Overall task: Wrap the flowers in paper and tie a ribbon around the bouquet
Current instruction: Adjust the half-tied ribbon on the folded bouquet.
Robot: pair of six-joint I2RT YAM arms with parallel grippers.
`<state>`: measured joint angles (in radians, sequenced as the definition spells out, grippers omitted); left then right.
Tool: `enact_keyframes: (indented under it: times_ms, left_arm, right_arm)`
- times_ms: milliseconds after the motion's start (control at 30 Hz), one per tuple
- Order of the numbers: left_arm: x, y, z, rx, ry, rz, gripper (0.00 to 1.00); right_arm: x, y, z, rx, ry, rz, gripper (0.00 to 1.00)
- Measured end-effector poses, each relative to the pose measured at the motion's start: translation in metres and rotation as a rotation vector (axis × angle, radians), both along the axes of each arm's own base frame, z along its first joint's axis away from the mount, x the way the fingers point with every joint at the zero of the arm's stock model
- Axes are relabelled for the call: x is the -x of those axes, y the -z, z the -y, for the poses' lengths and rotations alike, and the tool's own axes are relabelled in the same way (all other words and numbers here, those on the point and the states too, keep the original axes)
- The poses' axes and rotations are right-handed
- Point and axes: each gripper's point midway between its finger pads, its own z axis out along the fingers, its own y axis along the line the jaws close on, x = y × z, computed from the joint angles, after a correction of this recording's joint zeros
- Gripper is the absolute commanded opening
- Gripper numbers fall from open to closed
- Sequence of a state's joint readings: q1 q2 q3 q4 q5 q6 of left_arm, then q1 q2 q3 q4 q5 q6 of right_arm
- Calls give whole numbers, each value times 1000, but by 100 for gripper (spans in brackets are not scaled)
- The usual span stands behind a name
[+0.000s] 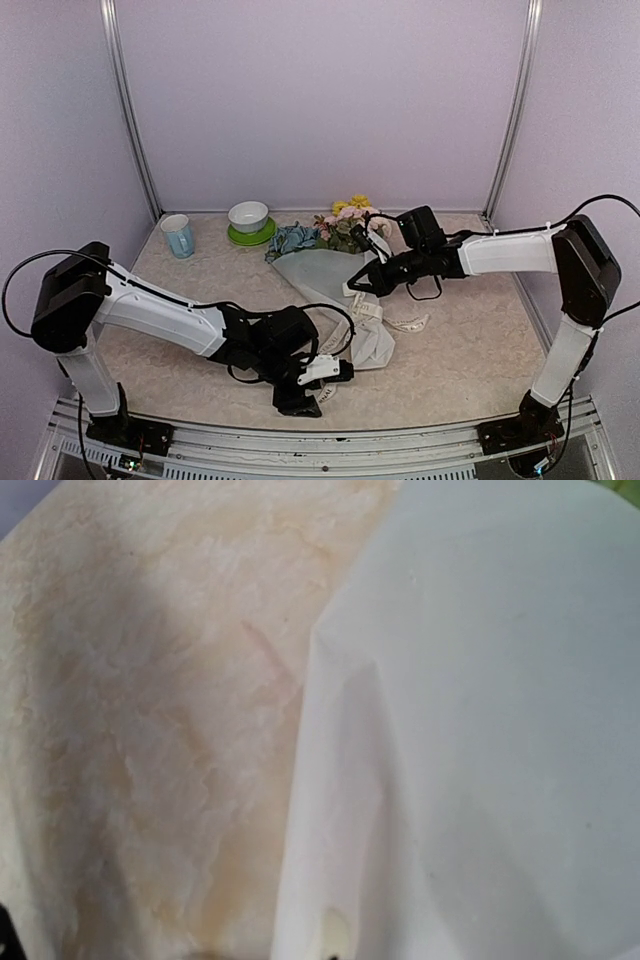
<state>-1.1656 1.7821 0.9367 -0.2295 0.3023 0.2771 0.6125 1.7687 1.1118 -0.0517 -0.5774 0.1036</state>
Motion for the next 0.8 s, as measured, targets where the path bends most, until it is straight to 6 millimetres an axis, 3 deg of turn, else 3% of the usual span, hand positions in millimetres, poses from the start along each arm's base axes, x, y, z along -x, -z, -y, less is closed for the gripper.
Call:
enact_keyframes:
  times_ms: [33, 67, 267, 433, 533, 667, 800]
  left_arm:
    - [-2, 1, 3, -3, -5, 7, 7]
    - [-5, 2, 5, -10, -9, 22, 0]
    - [-29, 5, 2, -69, -110, 93, 0]
    - [-57, -6, -42, -162, -291, 93, 0]
    - [-58, -39, -57, -104, -342, 86, 0]
    - [-44, -107, -55, 88, -320, 79, 0]
    - [-35, -149, -66, 192, -309, 90, 0]
  right_arm:
    - [0, 0, 0, 0, -2, 0, 0]
    - [1, 1, 0, 2, -4, 1, 0]
    - [4, 7, 2, 3, -8, 1, 0]
    - [5, 11, 3, 4, -8, 0, 0]
    - [5, 11, 3, 2, -8, 3, 0]
    - [4, 10, 4, 1, -5, 4, 0]
    - [2, 10, 6, 1, -1, 6, 0]
